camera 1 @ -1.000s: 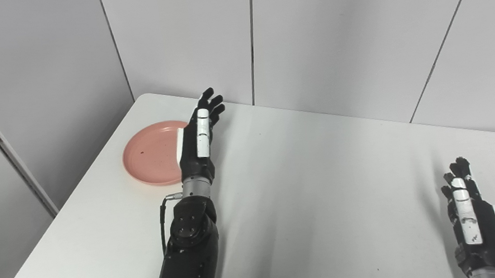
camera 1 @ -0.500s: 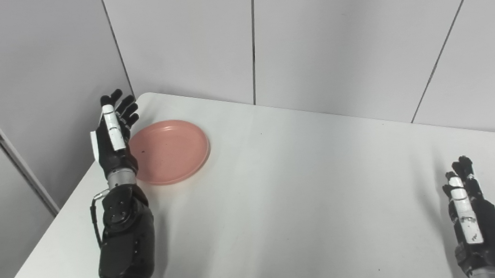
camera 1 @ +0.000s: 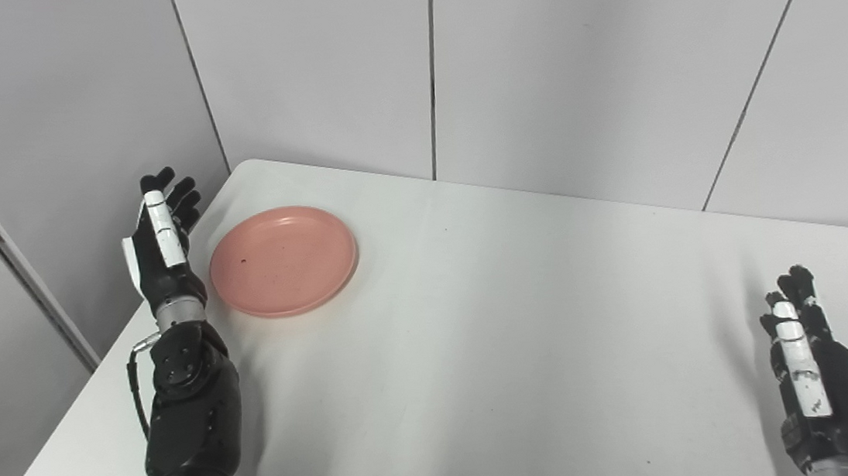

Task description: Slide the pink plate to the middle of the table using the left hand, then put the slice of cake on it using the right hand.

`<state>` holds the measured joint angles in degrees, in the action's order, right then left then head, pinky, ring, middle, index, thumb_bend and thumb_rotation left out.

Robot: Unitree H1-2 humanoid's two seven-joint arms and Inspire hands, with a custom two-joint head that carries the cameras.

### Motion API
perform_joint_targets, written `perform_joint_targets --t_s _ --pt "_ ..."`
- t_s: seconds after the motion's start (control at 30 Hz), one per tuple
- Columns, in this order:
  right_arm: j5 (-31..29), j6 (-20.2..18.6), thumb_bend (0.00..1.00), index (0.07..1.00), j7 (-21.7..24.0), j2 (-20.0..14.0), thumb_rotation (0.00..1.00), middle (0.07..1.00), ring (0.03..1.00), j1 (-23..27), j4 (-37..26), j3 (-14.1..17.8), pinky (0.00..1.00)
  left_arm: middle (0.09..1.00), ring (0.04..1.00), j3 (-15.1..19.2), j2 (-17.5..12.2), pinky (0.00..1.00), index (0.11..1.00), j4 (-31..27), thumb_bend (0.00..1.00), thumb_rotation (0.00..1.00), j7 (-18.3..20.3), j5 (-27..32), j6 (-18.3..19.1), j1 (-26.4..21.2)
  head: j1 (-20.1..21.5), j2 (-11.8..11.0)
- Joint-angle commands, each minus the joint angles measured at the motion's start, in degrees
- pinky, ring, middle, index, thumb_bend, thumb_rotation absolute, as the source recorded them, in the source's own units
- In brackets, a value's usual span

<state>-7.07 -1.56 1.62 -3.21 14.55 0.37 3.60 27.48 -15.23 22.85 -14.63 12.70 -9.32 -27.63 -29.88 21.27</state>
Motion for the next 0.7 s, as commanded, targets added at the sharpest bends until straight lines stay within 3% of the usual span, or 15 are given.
perform_joint_targets --t_s 0.0,0.67 --pt "-0.22 -0.02 0.25 1.000 0.03 -0.10 0.76 1.000 1.000 0.70 -2.51 0.31 1.00 0.762 0.774 -0.28 -1.64 0.84 0.779 -0.44 0.76 1.00 -0.57 -0.87 -2.02 -1.88 0.07 0.08" --pt "-0.05 -0.58 0.22 1.000 -0.12 -0.42 0.78 1.000 1.000 0.54 -3.29 0.22 1.00 0.785 0.806 -2.55 -1.32 0.87 0.791 6.84 0.83 1.00 0.53 0.10 -1.44 -2.61 -0.46 0.12"
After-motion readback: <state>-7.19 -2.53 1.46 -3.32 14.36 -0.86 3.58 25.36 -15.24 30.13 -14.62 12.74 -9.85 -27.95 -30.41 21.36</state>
